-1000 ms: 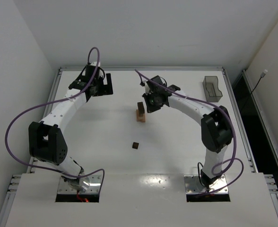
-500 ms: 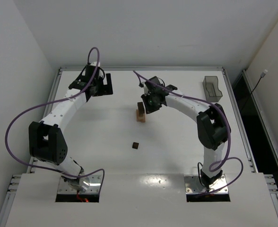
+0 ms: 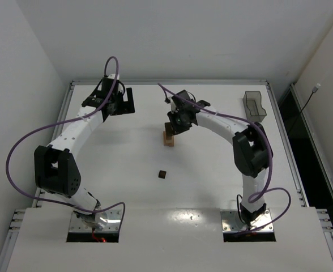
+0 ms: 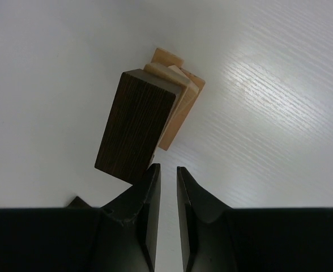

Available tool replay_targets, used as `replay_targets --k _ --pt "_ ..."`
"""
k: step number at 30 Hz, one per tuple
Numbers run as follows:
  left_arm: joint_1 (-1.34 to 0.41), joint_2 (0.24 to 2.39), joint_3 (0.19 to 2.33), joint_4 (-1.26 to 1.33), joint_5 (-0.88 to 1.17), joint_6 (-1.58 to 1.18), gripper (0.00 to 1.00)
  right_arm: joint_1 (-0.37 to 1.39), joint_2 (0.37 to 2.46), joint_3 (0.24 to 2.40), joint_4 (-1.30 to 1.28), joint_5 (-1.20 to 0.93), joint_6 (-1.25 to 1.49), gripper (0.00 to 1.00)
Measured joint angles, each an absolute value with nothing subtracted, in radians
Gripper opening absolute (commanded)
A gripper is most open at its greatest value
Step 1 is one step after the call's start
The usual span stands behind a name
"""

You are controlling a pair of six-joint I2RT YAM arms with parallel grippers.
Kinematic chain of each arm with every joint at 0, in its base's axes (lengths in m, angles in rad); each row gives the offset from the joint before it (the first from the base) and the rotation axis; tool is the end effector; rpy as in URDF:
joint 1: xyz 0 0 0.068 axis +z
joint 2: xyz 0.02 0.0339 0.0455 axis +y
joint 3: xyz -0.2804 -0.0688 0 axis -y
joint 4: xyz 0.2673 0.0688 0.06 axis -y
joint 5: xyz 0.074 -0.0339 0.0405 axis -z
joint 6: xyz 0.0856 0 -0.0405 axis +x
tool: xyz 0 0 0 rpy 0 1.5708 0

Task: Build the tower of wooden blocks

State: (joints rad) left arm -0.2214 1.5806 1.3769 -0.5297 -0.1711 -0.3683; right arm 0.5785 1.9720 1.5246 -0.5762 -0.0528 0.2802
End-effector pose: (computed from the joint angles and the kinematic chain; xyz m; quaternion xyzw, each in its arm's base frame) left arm 0.4074 -0.0768 0.2926 -0.1014 0.9053 -0.0430 0.4103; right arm 0.3989 0.2659 0.1739 -0.1501 0.9507 0.1355 0.2350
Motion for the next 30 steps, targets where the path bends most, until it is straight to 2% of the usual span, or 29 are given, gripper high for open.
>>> replay_targets --k 7,13,17,21,24,25,26,30 --pt "-0.221 1.588 1.377 -0.53 -0.17 -0.368 1.0 0.579 1.982 1.527 -0.576 -0.054 0.28 0.15" --pt "-0.221 1.588 1.377 -0.53 -0.168 -0.368 1.0 0.575 1.979 1.521 -0.572 -0.041 0.28 0.03" --pt "-0.221 1.587 1.369 -0.525 -0.164 -0.373 1.0 0.567 1.911 1.427 -0.565 -0.005 0.278 0.03" --pt "-0.221 1.562 1.288 -0.516 -0.13 -0.374 1.0 0.535 1.756 1.29 -0.58 -0.01 0.204 0.15" --pt "-0.221 1.539 1.222 -0.527 -0.101 -0.359 1.0 0.515 1.649 1.222 -0.585 -0.088 0.096 0.3" --pt "-0.221 1.535 1.21 -0.533 -0.094 -0.352 1.0 0.514 1.618 1.205 -0.589 -0.131 0.049 0.44" --pt "-0.221 1.535 1.204 -0.538 -0.089 -0.343 1.0 0.517 1.591 1.191 -0.591 -0.179 0.004 0.5" --pt "-0.22 1.534 1.205 -0.545 -0.083 -0.316 1.0 0.566 1.559 1.172 -0.613 -0.376 -0.145 0.61"
